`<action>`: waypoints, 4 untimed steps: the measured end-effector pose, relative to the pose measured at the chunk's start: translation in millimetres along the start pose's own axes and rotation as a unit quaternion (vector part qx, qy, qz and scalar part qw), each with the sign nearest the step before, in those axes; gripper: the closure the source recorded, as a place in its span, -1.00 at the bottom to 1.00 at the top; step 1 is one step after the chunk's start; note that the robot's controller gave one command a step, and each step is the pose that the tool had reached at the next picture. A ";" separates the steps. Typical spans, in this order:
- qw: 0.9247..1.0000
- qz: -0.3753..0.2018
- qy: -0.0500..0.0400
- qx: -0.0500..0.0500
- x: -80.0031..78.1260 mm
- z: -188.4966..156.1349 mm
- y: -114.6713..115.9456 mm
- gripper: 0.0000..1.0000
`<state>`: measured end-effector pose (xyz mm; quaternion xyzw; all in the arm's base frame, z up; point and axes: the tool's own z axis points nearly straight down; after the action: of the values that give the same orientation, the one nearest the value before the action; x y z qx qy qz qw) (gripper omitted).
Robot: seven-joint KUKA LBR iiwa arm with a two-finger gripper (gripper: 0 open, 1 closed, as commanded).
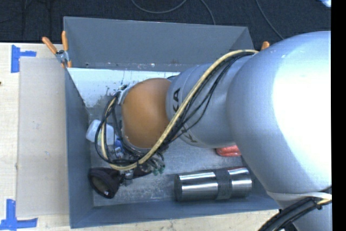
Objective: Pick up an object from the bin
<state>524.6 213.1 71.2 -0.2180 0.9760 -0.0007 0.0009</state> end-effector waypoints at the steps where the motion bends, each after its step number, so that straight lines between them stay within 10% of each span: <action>1: 1.000 0.000 0.000 0.000 -1.2 0.0 1.3 1.00; 4: 1.000 0.000 0.005 -0.001 -8.5 -97.5 -6.4 1.00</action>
Offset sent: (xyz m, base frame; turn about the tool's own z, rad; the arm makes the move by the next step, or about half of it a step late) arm -0.0081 -0.0006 0.1654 0.0322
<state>534.9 211.0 168.7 -0.2175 0.9760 -0.0008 -0.0038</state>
